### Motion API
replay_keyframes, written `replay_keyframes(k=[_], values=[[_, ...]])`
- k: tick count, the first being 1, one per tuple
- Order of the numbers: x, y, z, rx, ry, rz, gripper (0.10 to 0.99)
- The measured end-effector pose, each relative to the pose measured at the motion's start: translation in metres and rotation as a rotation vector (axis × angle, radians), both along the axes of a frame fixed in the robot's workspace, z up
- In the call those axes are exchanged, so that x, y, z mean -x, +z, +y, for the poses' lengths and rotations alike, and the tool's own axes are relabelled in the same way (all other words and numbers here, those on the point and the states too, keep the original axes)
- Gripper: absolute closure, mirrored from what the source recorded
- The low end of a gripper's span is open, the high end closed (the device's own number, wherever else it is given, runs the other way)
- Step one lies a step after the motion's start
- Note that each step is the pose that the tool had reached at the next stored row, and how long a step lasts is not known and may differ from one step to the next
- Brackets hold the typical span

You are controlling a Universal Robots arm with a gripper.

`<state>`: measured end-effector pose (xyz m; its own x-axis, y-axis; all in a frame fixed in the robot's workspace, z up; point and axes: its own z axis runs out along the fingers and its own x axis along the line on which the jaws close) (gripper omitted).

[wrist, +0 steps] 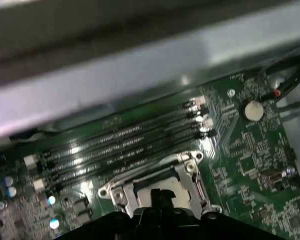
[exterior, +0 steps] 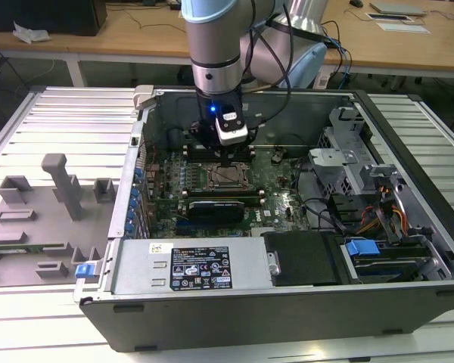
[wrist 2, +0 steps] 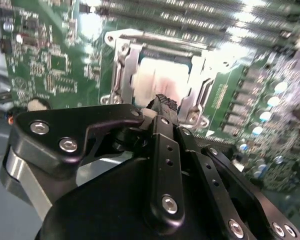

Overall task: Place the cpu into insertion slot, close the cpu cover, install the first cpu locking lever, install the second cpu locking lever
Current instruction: 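Install the first cpu locking lever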

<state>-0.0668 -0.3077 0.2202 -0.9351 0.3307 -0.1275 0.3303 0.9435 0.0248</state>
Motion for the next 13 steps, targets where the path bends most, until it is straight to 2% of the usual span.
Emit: replay_keyframes(k=[1, 3, 6, 9, 13], values=[[0.0, -0.0001, -0.0017, 0.005, 0.0, 0.0035, 0.98], [-0.0001, -0.001, -0.0064, 0.015, 0.004, 0.015, 0.98], [-0.0002, -0.0018, -0.0083, 0.02, 0.021, 0.0292, 0.98], [-0.0006, -0.0023, -0.0083, 0.022, 0.089, 0.0322, 0.98], [-0.0088, -0.0038, -0.0084, 0.023, 0.165, 0.0346, 0.98]])
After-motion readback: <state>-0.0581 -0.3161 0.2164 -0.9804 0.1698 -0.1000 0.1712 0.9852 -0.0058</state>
